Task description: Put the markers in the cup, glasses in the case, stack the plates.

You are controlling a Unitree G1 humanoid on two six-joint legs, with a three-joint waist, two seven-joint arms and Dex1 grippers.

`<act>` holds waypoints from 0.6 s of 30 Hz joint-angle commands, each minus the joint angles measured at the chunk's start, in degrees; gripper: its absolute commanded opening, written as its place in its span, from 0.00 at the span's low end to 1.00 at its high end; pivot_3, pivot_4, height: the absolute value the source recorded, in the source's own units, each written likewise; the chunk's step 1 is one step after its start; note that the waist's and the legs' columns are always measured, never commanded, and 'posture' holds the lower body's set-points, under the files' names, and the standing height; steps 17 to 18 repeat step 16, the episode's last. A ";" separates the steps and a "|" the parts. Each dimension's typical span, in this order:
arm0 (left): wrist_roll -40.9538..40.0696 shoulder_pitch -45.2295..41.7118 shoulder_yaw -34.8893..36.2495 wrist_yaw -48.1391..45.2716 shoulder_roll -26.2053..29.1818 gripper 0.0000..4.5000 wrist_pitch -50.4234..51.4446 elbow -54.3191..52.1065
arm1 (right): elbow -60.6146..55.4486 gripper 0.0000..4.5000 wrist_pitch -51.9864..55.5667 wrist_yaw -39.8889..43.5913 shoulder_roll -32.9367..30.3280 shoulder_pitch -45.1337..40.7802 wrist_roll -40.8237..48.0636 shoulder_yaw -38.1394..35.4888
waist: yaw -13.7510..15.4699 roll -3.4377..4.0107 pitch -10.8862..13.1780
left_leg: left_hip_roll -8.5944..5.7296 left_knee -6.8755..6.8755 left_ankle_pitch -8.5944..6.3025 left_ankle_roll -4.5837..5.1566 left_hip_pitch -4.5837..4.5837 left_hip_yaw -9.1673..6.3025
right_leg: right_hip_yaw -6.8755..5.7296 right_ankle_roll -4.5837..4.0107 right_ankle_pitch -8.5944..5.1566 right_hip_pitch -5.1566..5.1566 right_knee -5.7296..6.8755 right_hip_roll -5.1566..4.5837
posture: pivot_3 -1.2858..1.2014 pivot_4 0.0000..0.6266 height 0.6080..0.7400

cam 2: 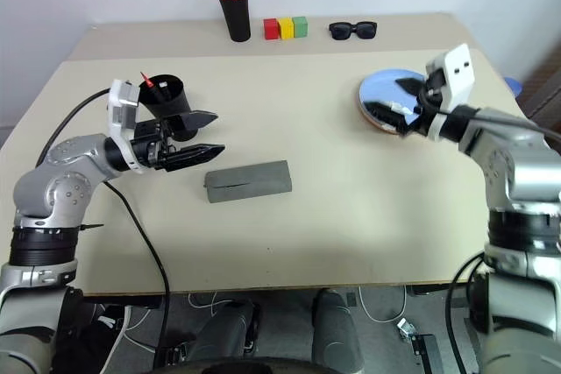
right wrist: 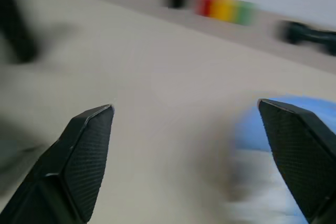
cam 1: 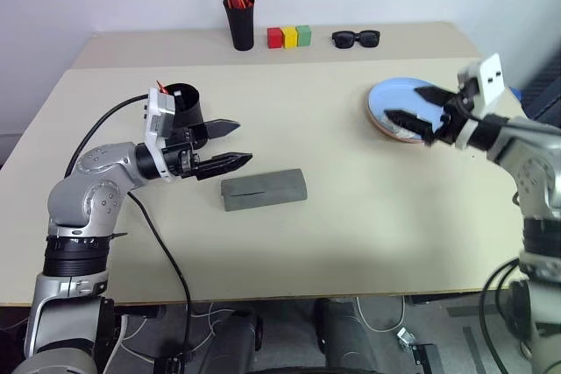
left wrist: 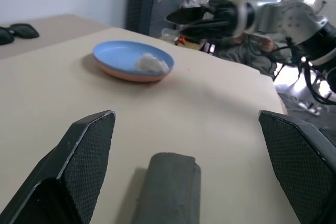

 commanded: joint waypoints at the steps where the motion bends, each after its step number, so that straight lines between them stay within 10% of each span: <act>1: -0.24 1.59 2.08 -1.70 2.48 1.00 -1.59 -1.40 | -10.49 0.99 -3.41 4.02 -1.44 5.34 3.68 -3.29 | 0.01 0.01 -0.01 | 0.00 0.00 0.00 0.00 0.01 0.01 | 0.01 0.00 0.00 0.00 0.01 0.00 | 0.52 0.24 1.00; 18: 0.13 18.57 7.95 -1.98 5.52 1.00 -8.56 -7.71 | -23.99 0.99 -5.34 8.96 -2.02 18.93 10.38 -0.30 | 0.37 -0.01 -0.03 | 0.04 0.05 -0.02 0.03 0.07 0.02 | 0.00 -0.01 0.00 0.13 -0.04 -0.01 | 0.52 0.24 1.00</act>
